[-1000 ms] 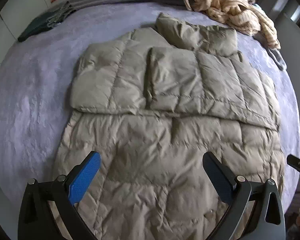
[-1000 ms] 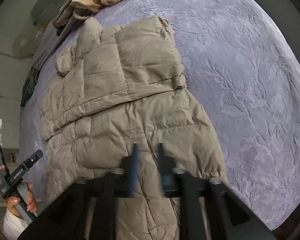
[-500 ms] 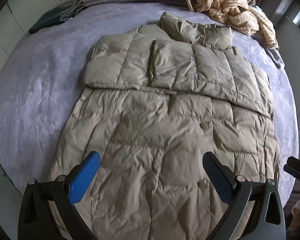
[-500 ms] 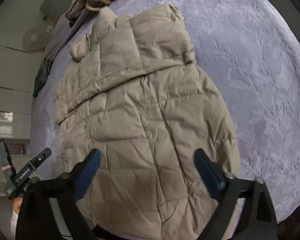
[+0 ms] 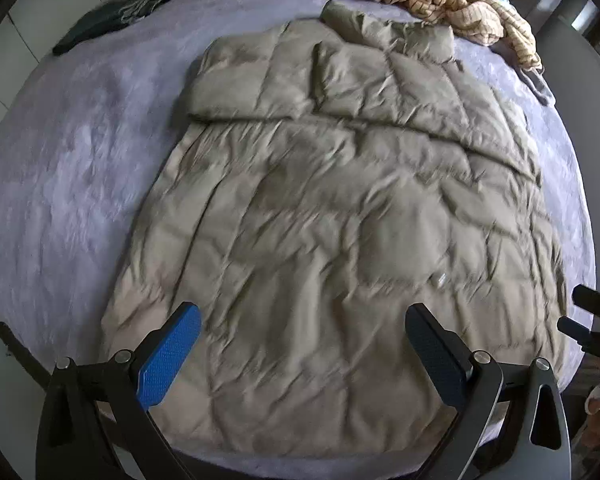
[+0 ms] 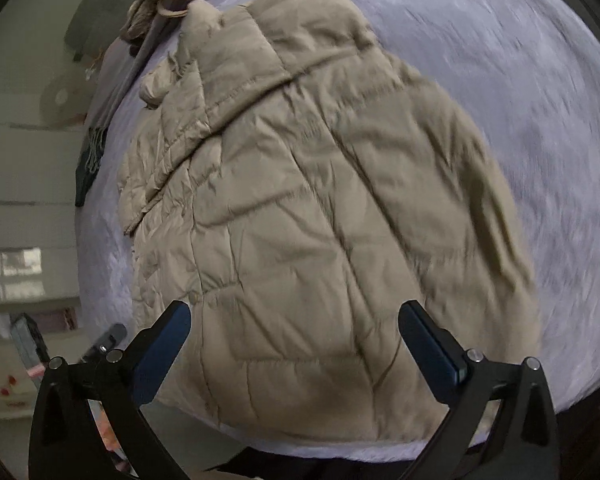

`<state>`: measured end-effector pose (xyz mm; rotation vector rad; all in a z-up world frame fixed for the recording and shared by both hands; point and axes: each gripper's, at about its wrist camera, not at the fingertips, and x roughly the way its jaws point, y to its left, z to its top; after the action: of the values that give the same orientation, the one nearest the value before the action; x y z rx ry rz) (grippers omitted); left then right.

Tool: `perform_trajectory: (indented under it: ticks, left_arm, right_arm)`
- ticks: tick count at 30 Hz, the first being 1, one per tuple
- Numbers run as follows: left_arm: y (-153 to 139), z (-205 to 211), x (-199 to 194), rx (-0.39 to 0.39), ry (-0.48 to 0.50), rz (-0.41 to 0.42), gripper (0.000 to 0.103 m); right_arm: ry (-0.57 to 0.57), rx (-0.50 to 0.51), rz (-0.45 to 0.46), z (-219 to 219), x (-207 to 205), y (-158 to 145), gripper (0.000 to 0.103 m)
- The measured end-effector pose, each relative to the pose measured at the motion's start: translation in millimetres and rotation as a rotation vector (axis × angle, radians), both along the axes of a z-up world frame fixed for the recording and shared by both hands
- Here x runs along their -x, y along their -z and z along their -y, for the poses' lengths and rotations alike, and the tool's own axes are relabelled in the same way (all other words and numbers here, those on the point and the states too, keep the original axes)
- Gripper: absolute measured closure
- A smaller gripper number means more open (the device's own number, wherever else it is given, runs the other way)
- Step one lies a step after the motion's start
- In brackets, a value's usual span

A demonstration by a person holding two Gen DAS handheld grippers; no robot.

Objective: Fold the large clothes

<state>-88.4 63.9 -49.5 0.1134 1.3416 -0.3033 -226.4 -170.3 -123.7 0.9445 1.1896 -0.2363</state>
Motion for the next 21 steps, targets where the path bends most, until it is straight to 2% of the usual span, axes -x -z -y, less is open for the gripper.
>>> perform_trajectory:
  ticks: [3,7,13,17,21]
  left_arm:
    - [12,-24,10,0.000,-0.013,-0.037,0.001]
    - [22,-61,21,0.053,-0.035,-0.081,0.001]
    - [34,-122,33,0.224,-0.104,-0.171,0.001]
    - [46,-150,43,0.331,-0.142,-0.260,0.001]
    - [59,-151,52,0.368,-0.117,-0.337,0.001]
  right_arm:
    - [0.047,-0.025,-0.005,-11,17,7,0.000]
    - [0.131,-0.065,0.019,-17,46,9,0.000]
    - [0.309,-0.165,0.095,-15,101,15,0.000]
    - [0.389,-0.222,0.097,-19,127,28,0.000]
    - [0.428,-0.257,0.086,-23,142,39,0.000]
